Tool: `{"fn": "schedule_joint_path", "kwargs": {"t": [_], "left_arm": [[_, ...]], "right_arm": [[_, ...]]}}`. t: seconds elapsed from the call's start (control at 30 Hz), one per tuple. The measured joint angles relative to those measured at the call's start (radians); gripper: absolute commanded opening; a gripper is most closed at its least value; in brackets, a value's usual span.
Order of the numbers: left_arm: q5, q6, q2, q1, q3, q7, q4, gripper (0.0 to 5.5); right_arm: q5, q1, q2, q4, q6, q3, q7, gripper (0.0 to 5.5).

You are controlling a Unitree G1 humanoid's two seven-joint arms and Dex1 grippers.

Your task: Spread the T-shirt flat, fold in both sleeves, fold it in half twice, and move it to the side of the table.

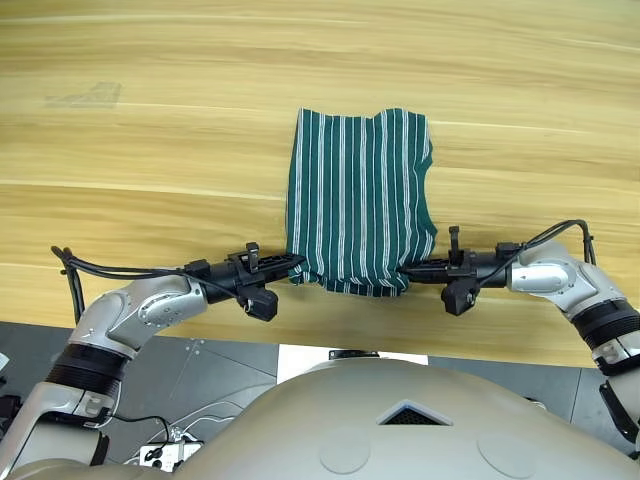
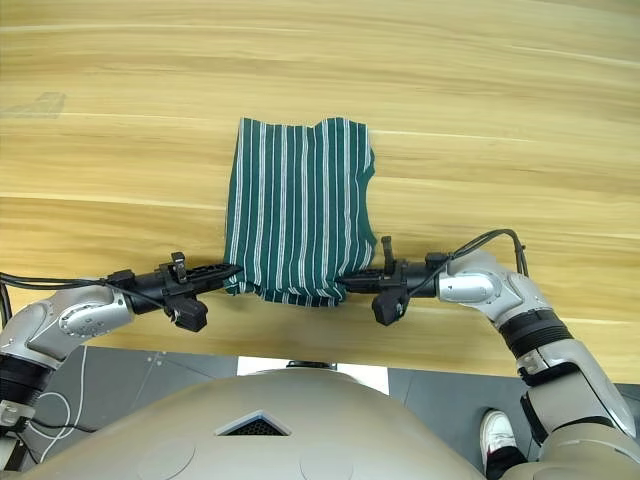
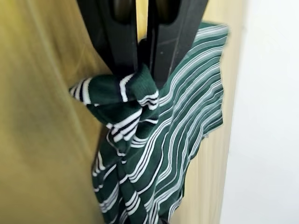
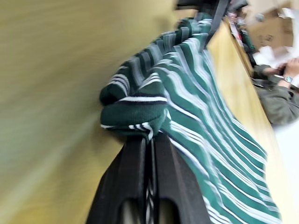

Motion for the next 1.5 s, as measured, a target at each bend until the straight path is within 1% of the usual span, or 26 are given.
{"fn": "schedule_joint_path", "kwargs": {"t": [0.07,0.1,0.17,0.23,0.3,0.37,0.43,0.53,0.57,0.67,0.83,0.97,1.03,1.13,1.23,1.33,1.4,1.5], "left_arm": [[-0.087,0.066,0.007,0.020,0.010,-0.055,-0.018,0.08],[-0.157,0.133,0.021,0.040,0.020,-0.106,-0.039,0.08],[-0.261,0.224,0.049,0.066,0.049,-0.177,-0.101,0.08],[-0.416,0.344,0.110,0.113,0.096,-0.269,-0.219,0.08],[-0.522,0.436,0.149,0.160,0.134,-0.336,-0.315,0.08],[-0.592,0.502,0.183,0.212,0.174,-0.386,-0.387,0.08],[-0.661,0.563,0.218,0.278,0.238,-0.430,-0.467,0.08],[-0.793,0.648,0.242,0.399,0.368,-0.483,-0.634,0.08],[-0.815,0.670,0.244,0.447,0.409,-0.506,-0.689,0.08],[-0.826,0.698,0.237,0.571,0.477,-0.557,-0.771,0.08],[-0.844,0.751,0.179,0.689,0.506,-0.589,-0.901,0.08],[-0.836,0.779,0.147,0.710,0.487,-0.601,-0.912,0.08],[-0.843,0.814,0.121,0.631,0.478,-0.570,-0.892,0.08],[-0.823,0.892,0.039,0.411,0.431,-0.455,-0.771,0.08],[-0.763,0.915,-0.014,0.298,0.390,-0.394,-0.671,0.08],[-0.756,0.924,-0.076,0.228,0.368,-0.357,-0.590,0.08],[-0.739,0.929,-0.095,0.208,0.358,-0.346,-0.546,0.08],[-0.654,0.898,-0.100,0.214,0.310,-0.348,-0.485,0.08]], "right_arm": [[0.127,-0.002,0.000,-0.054,0.090,0.000,0.053,0.00],[0.253,-0.001,-0.003,-0.110,0.196,-0.001,0.113,0.00],[0.428,0.004,-0.024,-0.194,0.366,-0.009,0.211,0.00],[0.601,0.020,-0.070,-0.275,0.560,-0.053,0.313,0.00],[0.698,0.029,-0.095,-0.336,0.688,-0.096,0.367,0.00],[0.749,0.049,-0.099,-0.387,0.779,-0.130,0.399,0.00],[0.765,0.076,-0.099,-0.428,0.842,-0.156,0.422,0.00],[0.777,0.130,-0.118,-0.483,0.912,-0.211,0.452,0.00],[0.788,0.154,-0.129,-0.507,0.939,-0.234,0.464,0.00],[0.831,0.235,-0.145,-0.599,1.001,-0.280,0.491,0.00],[0.854,0.361,-0.170,-0.743,1.081,-0.324,0.515,0.00],[0.969,0.383,-0.171,-0.862,1.158,-0.410,0.499,0.00],[0.951,0.356,-0.129,-0.865,1.169,-0.426,0.456,0.00],[0.764,0.246,-0.008,-0.767,1.141,-0.383,0.333,0.00],[0.677,0.182,0.070,-0.689,1.116,-0.381,0.269,0.00],[0.586,0.136,0.135,-0.590,1.086,-0.363,0.230,0.00],[0.539,0.119,0.164,-0.548,1.068,-0.343,0.224,0.00],[0.466,0.102,0.187,-0.505,1.060,-0.311,0.207,0.00]]}}
